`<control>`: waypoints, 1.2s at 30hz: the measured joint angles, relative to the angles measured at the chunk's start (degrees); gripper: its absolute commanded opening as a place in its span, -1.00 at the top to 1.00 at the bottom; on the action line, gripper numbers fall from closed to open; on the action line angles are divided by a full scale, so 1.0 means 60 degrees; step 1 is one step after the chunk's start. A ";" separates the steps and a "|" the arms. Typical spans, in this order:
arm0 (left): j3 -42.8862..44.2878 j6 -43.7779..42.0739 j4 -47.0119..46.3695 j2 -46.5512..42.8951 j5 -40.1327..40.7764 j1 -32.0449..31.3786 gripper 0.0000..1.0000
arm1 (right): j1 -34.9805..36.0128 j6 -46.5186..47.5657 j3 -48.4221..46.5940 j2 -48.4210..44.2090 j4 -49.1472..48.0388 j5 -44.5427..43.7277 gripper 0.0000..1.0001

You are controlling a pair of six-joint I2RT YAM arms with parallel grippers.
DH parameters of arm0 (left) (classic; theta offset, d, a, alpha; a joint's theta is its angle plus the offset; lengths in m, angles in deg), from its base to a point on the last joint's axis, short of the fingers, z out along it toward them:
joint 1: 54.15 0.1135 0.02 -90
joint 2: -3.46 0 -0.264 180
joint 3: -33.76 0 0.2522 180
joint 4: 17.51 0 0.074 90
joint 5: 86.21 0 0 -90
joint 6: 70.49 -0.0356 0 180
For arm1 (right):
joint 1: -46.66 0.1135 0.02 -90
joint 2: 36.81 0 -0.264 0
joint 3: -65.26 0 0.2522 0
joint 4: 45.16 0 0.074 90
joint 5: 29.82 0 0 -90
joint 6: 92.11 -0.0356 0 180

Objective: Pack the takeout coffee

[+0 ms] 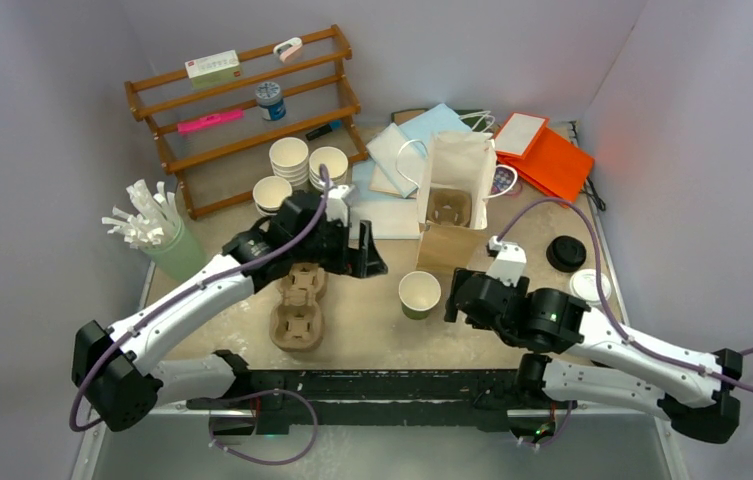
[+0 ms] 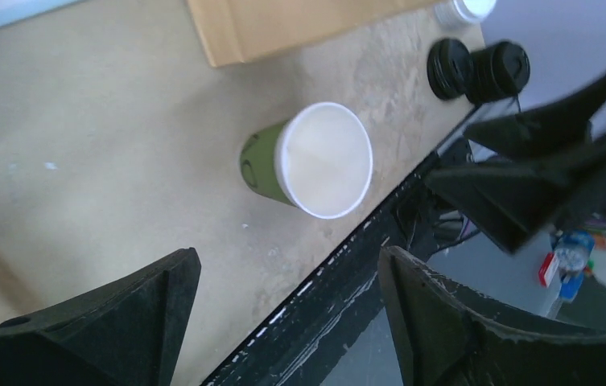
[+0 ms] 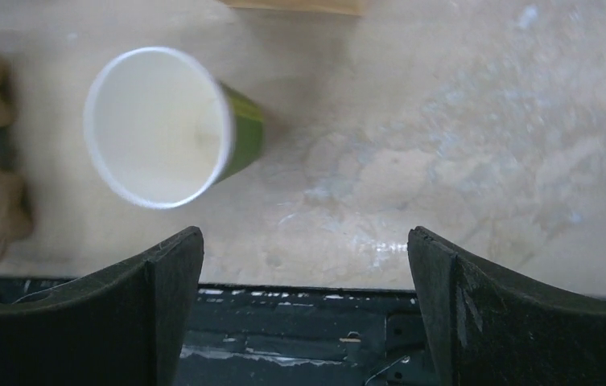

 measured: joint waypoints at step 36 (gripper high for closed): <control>-0.1191 0.0291 -0.2095 0.1188 0.2426 -0.2739 -0.78 | -1.2783 0.2444 -0.4058 0.7253 -0.2645 0.2860 -0.97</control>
